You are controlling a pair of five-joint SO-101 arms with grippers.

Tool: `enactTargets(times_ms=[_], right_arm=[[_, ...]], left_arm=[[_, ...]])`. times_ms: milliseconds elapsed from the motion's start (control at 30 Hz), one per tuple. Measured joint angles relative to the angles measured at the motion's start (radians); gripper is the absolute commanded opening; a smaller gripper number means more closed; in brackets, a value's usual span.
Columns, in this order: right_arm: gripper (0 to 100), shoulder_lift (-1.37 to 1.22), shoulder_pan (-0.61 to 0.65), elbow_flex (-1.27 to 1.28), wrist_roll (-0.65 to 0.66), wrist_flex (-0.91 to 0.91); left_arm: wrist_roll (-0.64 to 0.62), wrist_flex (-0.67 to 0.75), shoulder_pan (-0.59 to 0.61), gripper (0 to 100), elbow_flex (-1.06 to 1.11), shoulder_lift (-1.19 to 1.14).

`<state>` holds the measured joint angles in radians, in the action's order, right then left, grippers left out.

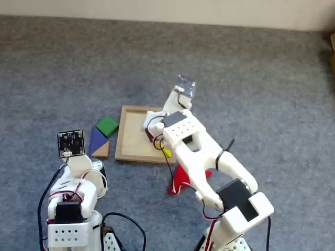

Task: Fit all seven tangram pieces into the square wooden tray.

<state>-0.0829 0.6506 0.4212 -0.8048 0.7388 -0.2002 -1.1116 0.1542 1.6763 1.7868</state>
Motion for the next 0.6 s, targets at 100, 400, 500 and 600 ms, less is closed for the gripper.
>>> enactTargets(times_ms=[100,400,500,600], right_arm=[[1.0,0.0,0.0,0.017,0.0,-0.025],[1.0,-0.02,0.0,0.025,0.0,-0.104],[0.9,-0.081,-0.002,0.008,0.0,-0.114],[0.9,-0.121,-0.002,-0.026,0.0,-0.129]], left_arm=[[0.0,0.0,0.0,0,0.0,0.0],[0.0,0.0,0.0,0,0.0,0.0],[0.0,0.0,0.0,0,0.0,0.0],[0.0,0.0,0.0,0,0.0,0.0]])
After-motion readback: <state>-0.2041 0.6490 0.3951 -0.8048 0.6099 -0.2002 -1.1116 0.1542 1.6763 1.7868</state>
